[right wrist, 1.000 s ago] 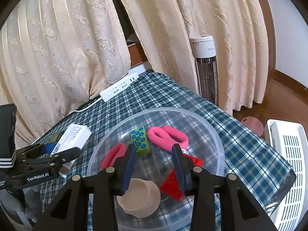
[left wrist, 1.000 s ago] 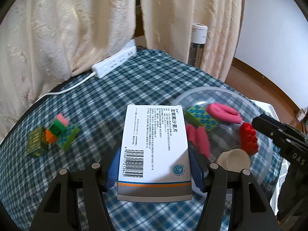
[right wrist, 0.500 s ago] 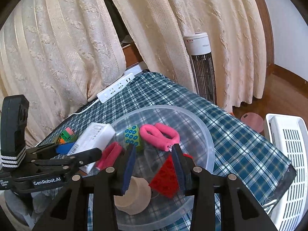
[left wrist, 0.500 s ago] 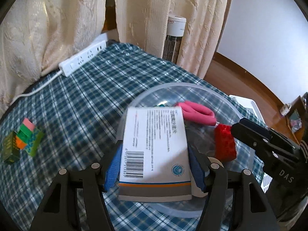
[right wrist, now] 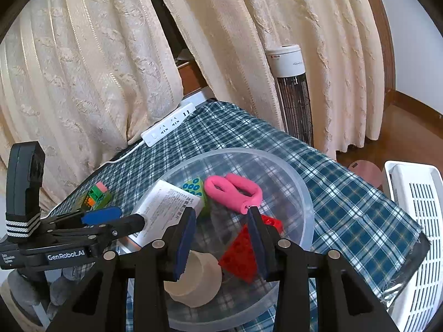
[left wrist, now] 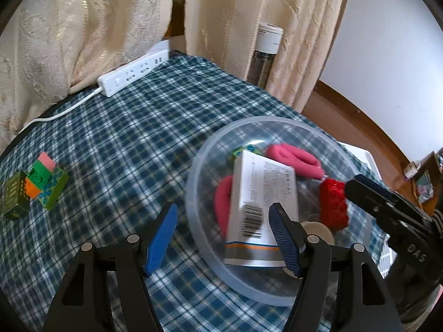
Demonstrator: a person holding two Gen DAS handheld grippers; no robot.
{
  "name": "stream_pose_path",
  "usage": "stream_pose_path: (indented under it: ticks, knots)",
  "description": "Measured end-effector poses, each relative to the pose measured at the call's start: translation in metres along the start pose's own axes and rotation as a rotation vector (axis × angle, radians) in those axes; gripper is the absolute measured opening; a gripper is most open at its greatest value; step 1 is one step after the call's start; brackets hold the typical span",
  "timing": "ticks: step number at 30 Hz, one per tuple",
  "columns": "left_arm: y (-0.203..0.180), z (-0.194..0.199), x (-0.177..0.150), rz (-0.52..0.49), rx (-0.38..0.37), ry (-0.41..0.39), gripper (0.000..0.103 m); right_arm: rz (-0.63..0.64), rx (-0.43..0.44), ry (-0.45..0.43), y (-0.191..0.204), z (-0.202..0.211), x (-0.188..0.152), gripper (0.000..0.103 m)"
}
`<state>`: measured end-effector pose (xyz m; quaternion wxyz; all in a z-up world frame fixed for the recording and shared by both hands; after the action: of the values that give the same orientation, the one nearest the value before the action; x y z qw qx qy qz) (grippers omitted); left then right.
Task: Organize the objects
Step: 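Carry the white medicine box into the clear bowl and release it with the left gripper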
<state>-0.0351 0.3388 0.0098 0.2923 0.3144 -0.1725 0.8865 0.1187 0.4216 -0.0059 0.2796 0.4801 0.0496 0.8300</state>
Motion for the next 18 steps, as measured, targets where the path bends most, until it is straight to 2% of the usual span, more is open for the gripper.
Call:
stream_pose_path:
  ticks: [5, 8, 18]
  knots:
    - [0.017, -0.004, -0.001, 0.036, 0.041, -0.007, 0.071, 0.004, 0.001, 0.005, 0.004, 0.0, -0.001, 0.041]
    - [0.022, -0.003, 0.0, 0.024, 0.073, -0.017, 0.071, 0.01, 0.001, 0.009, 0.007, 0.0, -0.003, 0.041]
    - [0.028, 0.001, -0.005, 0.017, 0.091, -0.029, 0.071, 0.03, 0.004, 0.011, 0.02, 0.002, -0.002, 0.041]
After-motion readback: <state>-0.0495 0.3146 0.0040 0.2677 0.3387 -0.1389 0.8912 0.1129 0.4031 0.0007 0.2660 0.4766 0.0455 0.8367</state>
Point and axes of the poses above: each gripper's, at about its wrist camera, not at the fingertips, and z roughly against the way its jaws point, y to its left, x to its top, the point moved 6 cm from there along -z, roughly the way its jaws point, and after that the axes turned 5 degrees about -y, right-handed, at the moved point
